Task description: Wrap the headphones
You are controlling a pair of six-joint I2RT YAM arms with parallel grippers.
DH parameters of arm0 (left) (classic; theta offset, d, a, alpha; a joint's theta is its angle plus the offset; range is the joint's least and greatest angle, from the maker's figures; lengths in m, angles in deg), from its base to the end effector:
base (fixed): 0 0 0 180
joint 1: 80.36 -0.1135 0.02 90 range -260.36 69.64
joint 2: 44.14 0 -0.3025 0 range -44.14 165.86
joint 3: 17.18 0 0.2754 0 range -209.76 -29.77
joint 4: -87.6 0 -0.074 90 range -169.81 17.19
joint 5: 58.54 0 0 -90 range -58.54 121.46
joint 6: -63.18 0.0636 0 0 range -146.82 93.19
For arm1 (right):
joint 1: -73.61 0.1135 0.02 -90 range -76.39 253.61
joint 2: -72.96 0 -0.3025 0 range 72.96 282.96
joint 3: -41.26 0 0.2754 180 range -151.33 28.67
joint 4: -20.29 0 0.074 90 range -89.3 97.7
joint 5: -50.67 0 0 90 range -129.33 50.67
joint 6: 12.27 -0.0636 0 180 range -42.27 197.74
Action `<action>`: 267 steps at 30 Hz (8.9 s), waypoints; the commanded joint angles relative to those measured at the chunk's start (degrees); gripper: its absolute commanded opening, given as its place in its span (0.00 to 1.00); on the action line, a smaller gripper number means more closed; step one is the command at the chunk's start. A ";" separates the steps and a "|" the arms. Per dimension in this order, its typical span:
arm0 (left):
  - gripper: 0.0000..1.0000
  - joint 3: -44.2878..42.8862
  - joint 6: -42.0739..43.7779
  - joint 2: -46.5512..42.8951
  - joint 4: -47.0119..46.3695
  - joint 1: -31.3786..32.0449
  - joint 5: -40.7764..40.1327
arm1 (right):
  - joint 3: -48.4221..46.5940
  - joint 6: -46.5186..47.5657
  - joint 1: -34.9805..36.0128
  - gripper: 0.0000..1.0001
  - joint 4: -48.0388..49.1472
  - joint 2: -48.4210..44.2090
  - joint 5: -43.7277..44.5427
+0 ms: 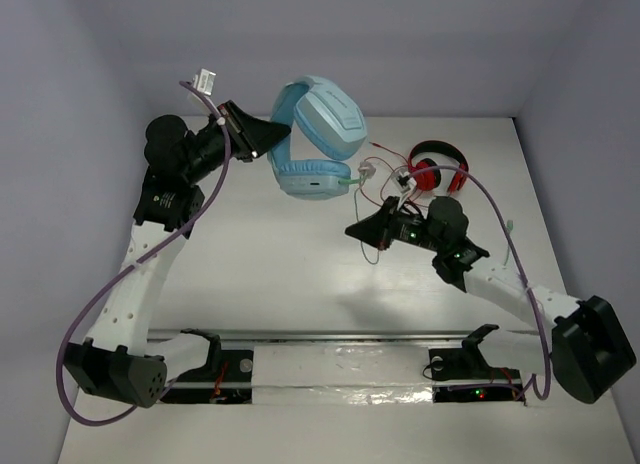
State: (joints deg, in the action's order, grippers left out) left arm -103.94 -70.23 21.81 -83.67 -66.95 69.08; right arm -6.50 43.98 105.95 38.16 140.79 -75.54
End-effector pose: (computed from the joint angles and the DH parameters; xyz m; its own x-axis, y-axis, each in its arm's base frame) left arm 0.2593 -0.1017 0.5136 -0.3774 -0.4696 -0.7982 0.6951 0.4258 -0.5792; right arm 0.2247 0.1867 0.2943 -0.5439 0.1862 -0.8183 -0.7556 0.3157 0.5740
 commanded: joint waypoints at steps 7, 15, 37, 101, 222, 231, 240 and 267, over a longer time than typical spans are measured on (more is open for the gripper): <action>0.00 6.40 -11.86 1.98 -19.69 -1.80 -18.33 | 1.70 -1.83 0.36 0.00 -23.32 -17.46 18.78; 0.00 10.97 -2.48 4.10 -15.05 2.31 -34.10 | -12.52 4.48 0.89 0.00 -51.53 -26.25 31.88; 0.00 36.11 5.71 -17.17 -2.22 10.15 -17.35 | -57.18 22.85 0.89 0.00 -55.87 -3.26 36.92; 0.00 3.08 9.31 -15.77 -2.39 22.89 -40.93 | -0.86 -6.66 6.85 0.42 14.53 9.68 -7.39; 0.00 -4.31 13.98 -14.28 7.02 34.40 -43.51 | 8.02 -5.87 19.87 0.24 16.72 -1.40 16.62; 0.00 -6.25 14.85 -12.17 4.92 34.40 -50.63 | 9.16 -8.35 20.92 0.06 17.81 2.74 16.25; 0.00 -6.77 17.57 -11.55 0.60 34.40 -60.65 | 9.60 -8.78 25.05 0.02 14.37 2.48 19.42; 0.00 -7.75 24.78 -8.56 47.08 33.17 -41.23 | 4.08 -5.27 16.72 0.00 -11.28 -4.81 53.59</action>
State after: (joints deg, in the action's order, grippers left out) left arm -112.83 -42.80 16.74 -38.49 -33.40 22.62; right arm 1.43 38.27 125.30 30.40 137.95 -28.22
